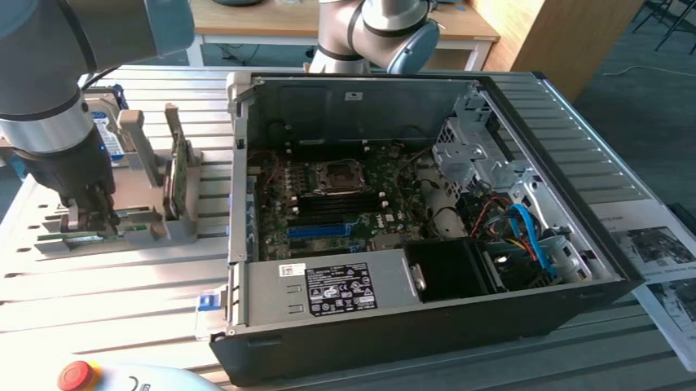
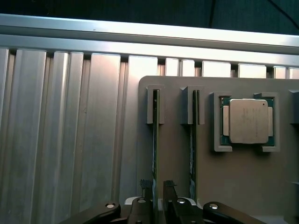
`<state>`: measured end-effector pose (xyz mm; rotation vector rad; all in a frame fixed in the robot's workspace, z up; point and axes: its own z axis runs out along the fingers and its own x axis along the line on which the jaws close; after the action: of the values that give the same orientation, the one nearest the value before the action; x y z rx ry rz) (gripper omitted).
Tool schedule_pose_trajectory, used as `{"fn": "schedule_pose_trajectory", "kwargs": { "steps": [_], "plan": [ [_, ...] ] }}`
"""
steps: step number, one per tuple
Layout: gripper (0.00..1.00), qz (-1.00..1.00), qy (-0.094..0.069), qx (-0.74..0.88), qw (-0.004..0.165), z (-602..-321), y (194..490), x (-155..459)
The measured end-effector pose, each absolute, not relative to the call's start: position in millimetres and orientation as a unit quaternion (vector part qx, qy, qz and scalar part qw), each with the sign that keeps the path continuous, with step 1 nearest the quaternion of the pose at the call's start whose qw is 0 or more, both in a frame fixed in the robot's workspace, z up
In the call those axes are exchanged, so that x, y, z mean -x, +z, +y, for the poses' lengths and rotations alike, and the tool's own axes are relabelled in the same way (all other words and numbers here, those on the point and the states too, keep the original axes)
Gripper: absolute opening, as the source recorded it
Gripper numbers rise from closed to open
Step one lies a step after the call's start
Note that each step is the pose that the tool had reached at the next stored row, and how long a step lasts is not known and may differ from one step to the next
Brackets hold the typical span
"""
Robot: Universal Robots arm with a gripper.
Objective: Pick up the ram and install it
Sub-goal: 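Pick up the ram and move it above insertion slot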
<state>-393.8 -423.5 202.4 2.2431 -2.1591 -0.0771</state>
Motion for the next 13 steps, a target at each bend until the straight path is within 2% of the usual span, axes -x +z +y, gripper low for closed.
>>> {"fn": "schedule_pose_trajectory", "kwargs": {
  "steps": [13],
  "plan": [
    [0.24, -0.693, -0.025, -0.721, 0.014, -423.1, 201.2, 393.8]
  ]
}}
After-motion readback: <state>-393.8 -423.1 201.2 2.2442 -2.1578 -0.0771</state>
